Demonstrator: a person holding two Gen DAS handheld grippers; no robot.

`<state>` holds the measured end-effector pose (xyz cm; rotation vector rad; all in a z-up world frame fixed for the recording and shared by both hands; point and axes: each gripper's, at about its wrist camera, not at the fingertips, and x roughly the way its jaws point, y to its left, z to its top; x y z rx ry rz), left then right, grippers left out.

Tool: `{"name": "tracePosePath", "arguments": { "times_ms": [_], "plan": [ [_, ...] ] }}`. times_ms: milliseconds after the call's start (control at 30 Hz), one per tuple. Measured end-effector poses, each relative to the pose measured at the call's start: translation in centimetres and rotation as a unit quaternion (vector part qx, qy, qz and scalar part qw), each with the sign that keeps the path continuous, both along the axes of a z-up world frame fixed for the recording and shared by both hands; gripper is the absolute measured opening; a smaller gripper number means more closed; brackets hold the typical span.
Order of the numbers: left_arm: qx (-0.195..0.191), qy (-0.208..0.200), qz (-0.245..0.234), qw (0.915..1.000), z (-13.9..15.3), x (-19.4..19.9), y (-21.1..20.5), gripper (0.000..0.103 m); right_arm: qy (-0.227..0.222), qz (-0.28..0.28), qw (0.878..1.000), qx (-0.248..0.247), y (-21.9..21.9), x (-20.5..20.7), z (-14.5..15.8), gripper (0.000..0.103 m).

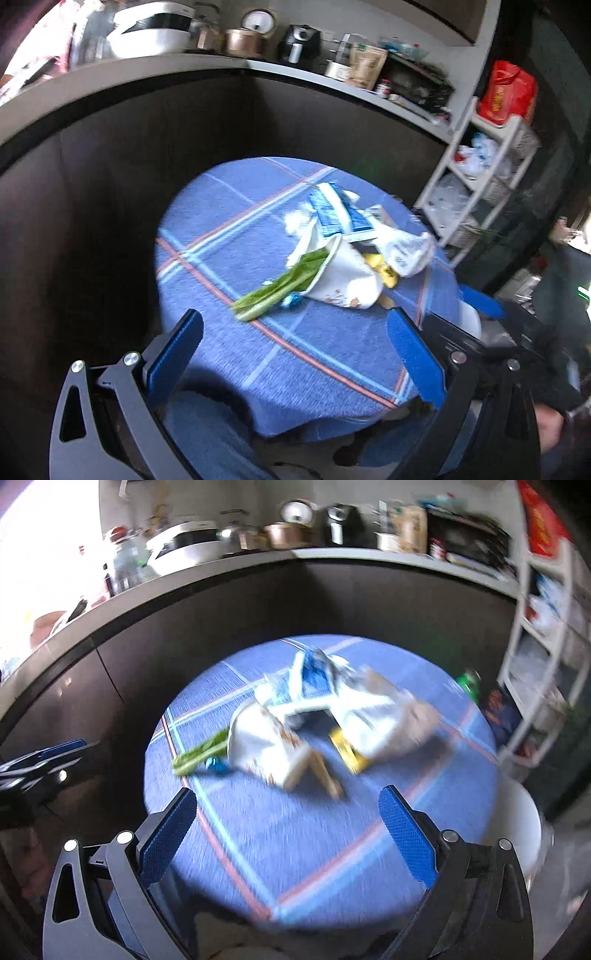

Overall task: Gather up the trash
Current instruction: 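Grasp the white paper cup with the right gripper while the left gripper grasps the lettuce leaf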

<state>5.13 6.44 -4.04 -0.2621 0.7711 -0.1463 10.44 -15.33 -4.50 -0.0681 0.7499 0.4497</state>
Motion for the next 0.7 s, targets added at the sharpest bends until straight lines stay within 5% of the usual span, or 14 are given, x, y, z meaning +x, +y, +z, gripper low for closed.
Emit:
{"name": "tracePosePath", "arguments": {
  "times_ms": [233,333,433,700],
  "plan": [
    [-0.024,0.019,-0.032,0.999,-2.0,3.4,2.4,0.091,0.009,0.08,0.996,-0.026,4.1,6.8,-2.7,0.089],
    [-0.017,0.04,-0.061,0.9972,-3.4,5.2,2.7,0.08,0.017,0.094,0.994,-0.061,4.8,7.7,-4.7,0.074],
    [-0.007,0.058,-0.09,0.9942,-5.4,7.4,2.5,0.075,0.033,0.082,0.995,-0.054,3.7,7.6,-5.4,0.048],
    [-0.018,0.11,-0.115,0.9872,-9.6,12.3,2.2,0.069,0.021,0.058,0.998,-0.032,1.2,5.6,-4.9,0.046]
  ]
}}
